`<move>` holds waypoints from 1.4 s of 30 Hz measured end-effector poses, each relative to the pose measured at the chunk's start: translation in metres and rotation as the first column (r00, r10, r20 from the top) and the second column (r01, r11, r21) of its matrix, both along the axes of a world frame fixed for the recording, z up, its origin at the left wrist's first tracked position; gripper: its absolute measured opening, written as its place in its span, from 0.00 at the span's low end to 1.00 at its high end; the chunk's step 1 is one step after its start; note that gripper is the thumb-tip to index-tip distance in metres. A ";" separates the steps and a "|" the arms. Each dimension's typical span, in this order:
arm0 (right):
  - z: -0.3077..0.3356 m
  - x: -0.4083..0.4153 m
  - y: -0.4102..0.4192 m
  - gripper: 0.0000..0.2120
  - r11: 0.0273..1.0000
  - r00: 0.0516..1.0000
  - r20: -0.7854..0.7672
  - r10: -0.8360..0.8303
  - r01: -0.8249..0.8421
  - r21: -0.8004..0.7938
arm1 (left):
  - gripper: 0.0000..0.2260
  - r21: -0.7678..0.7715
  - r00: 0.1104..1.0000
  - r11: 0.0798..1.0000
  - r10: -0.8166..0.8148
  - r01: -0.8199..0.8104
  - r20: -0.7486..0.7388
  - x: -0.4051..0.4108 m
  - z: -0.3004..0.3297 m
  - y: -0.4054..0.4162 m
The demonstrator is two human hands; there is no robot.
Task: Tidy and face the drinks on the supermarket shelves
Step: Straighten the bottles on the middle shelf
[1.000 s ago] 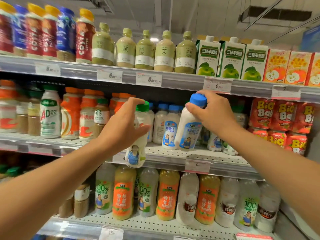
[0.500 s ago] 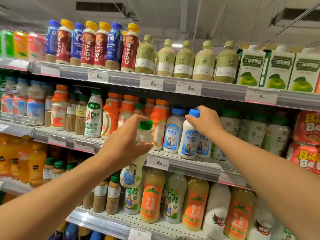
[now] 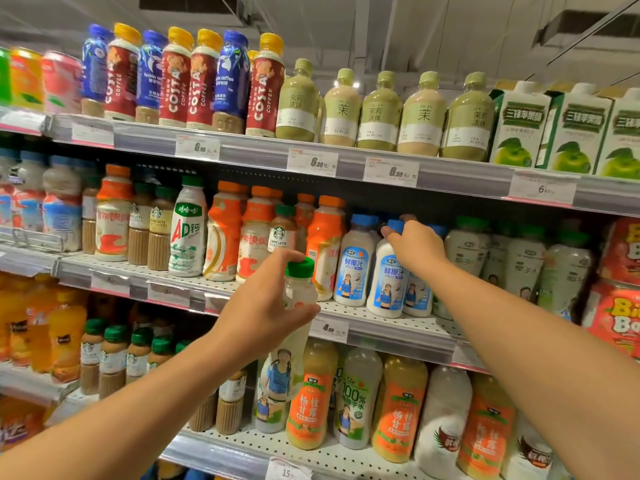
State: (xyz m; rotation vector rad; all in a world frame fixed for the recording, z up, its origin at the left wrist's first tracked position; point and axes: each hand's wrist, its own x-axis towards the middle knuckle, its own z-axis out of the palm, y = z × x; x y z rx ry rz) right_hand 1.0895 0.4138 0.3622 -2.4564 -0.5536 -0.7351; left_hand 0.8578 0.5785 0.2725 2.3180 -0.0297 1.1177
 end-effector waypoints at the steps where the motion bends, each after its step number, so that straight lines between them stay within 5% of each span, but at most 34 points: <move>1: 0.000 0.000 0.002 0.28 1.000 1.000 -0.006 -0.012 0.011 -0.007 | 0.27 -0.006 1.000 1.000 -0.006 0.006 0.002 0.001 0.000 -0.001; 6: -0.004 -0.023 0.002 0.28 0.996 0.996 -0.089 0.011 -0.002 0.093 | 0.26 -0.036 0.998 0.997 -0.068 0.068 0.010 0.007 -0.004 -0.007; 11: -0.057 -0.104 -0.034 0.19 0.924 0.958 0.051 0.281 -0.284 0.255 | 0.26 -0.037 0.986 0.987 -0.154 0.157 0.062 0.018 -0.002 -0.027; 13: -0.092 -0.141 -0.056 0.14 0.880 0.915 -0.057 0.400 -0.365 0.305 | 0.26 -0.054 0.979 0.980 -0.184 0.189 0.081 0.026 0.002 -0.044; 15: -0.118 -0.168 -0.077 0.20 0.854 0.864 -0.187 0.467 -0.385 0.350 | 0.27 -0.064 0.975 0.975 -0.206 0.212 0.087 0.039 0.007 -0.069; 19: -0.138 -0.179 -0.112 0.39 0.906 0.895 -0.276 0.351 -0.250 0.341 | 0.27 -0.086 0.962 0.959 -0.266 0.272 0.067 0.059 0.018 -0.127; 26: -0.142 -0.151 -0.183 0.31 0.910 0.964 -0.233 0.126 -0.019 0.414 | 0.28 -0.081 0.938 0.935 -0.344 0.346 0.037 0.073 0.026 -0.218; 33: -0.133 -0.103 -0.260 0.30 0.881 0.961 -0.166 0.223 -0.126 0.456 | 0.33 -0.093 0.918 0.915 -0.396 0.393 -0.017 0.101 0.021 -0.267; 37: -0.117 -0.061 -0.297 0.27 0.846 0.939 -0.132 0.317 -0.217 0.487 | 0.28 0.197 0.982 0.972 -0.096 0.128 -0.164 0.128 -0.011 -0.253; 42: -0.088 -0.012 -0.298 0.27 0.806 0.922 -0.068 0.381 -0.294 0.514 | 0.33 0.510 0.875 0.857 0.303 -0.077 -0.378 0.153 -0.053 -0.225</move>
